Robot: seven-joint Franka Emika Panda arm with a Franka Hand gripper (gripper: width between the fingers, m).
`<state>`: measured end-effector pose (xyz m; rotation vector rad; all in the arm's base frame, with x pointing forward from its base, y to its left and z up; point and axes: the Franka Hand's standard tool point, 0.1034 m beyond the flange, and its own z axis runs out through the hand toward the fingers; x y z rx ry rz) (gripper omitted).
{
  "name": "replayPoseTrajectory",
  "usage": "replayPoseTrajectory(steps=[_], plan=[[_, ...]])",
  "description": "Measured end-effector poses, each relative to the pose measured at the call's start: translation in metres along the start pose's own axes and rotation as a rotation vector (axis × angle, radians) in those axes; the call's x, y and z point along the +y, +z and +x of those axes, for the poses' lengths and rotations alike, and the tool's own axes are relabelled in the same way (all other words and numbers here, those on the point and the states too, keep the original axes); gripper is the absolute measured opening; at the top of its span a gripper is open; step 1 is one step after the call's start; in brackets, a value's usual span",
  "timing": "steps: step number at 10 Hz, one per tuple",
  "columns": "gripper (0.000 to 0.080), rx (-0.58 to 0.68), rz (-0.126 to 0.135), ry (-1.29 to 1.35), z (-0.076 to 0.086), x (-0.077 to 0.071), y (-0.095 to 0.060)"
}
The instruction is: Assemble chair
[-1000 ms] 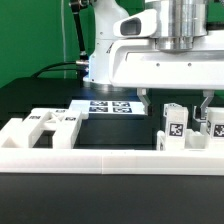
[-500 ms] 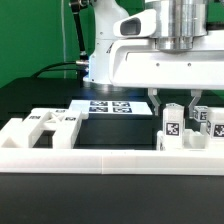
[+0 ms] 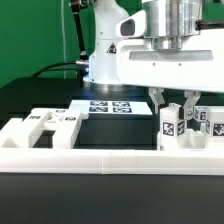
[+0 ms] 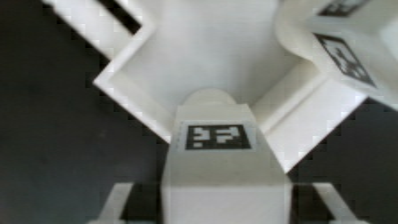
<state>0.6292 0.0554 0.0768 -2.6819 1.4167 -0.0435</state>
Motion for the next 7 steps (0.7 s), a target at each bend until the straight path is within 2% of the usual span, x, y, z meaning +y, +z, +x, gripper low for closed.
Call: replayPoseTrajectory(steps=[7], plan=[[0.0291, 0.005, 0.008, 0.582, -0.0028, -0.0029, 0.001]])
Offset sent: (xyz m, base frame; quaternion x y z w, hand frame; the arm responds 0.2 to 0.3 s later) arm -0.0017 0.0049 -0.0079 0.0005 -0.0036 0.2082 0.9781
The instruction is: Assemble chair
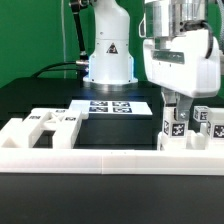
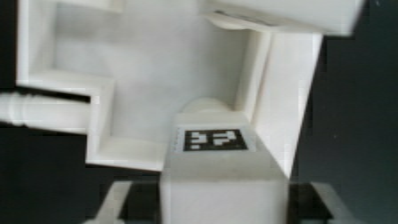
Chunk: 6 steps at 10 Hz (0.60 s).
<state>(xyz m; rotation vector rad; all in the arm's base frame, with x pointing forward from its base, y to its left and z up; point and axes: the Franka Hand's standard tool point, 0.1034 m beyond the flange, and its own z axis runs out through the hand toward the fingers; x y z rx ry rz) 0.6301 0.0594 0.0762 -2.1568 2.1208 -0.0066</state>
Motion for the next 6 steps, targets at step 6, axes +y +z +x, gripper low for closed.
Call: replayPoseTrajectory(steps=[6], plan=[[0.0292, 0.016, -0.019, 0.256, 0.0044, 0.0046, -0.0001]])
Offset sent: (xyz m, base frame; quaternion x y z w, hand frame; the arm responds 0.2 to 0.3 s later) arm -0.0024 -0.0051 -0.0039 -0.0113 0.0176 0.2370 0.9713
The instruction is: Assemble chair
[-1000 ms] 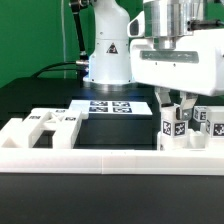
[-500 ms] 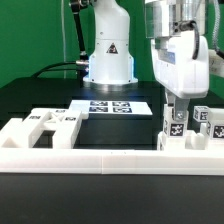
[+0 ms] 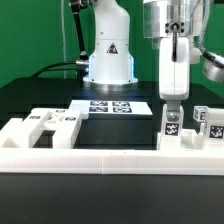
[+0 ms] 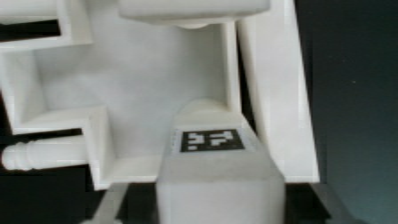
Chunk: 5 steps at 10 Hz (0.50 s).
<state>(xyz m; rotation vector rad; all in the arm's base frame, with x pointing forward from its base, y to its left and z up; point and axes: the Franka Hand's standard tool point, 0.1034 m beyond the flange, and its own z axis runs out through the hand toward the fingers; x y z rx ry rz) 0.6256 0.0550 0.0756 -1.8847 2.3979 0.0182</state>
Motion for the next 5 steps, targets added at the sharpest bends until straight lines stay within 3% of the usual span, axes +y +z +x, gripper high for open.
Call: replayPoseTrajectory(steps=[3, 4, 5], plan=[[0.0296, 0.003, -0.006, -0.001, 0.0009, 0.0012, 0.0004], [0.0515, 0.003, -0.006, -0.009, 0.0006, 0.0013, 0.0003], [0.0515, 0.0, -0.005, -0.071, 0.0, 0.0006, -0.0026]])
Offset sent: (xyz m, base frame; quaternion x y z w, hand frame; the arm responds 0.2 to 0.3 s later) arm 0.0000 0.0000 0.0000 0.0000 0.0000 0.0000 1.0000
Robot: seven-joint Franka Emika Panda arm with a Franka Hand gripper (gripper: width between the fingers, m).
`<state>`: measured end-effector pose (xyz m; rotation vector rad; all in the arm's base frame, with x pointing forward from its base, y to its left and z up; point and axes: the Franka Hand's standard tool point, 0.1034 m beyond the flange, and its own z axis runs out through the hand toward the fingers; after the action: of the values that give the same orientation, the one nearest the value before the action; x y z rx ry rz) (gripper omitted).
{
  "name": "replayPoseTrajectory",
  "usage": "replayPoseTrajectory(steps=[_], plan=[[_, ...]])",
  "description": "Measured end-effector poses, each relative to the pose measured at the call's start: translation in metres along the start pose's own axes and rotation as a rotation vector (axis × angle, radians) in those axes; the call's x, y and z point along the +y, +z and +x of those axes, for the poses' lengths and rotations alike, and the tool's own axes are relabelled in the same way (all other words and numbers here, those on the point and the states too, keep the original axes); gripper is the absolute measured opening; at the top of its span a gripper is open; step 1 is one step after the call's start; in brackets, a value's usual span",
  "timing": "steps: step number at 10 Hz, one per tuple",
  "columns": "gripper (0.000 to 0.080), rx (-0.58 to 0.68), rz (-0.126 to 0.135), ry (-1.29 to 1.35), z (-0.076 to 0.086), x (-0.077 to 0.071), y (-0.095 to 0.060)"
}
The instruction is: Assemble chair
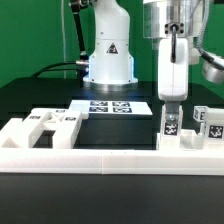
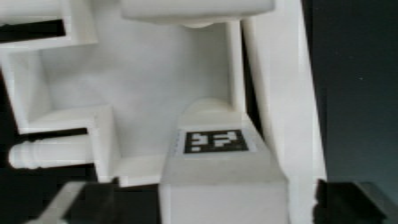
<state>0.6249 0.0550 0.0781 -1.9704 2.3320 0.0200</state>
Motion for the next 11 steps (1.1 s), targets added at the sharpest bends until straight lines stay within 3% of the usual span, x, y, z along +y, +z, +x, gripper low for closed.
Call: replayPoseTrajectory(steps=[1, 2, 5, 10, 11], plan=[[0.0628, -0.004, 0.007, -0.061, -0.002, -0.001, -0.005], [0.0643, -0.011, 0.001, -0.145, -0.003, 0.002, -0.013], [0.0649, -0.019, -0.016, -0.32, -0.003, 0.003, -0.017], [0.0649, -0.018, -0.018, -0.332, -0.003, 0.004, -0.016], [0.0649, -0.016, -0.054, -0.457, -0.003, 0.009, -0.018]])
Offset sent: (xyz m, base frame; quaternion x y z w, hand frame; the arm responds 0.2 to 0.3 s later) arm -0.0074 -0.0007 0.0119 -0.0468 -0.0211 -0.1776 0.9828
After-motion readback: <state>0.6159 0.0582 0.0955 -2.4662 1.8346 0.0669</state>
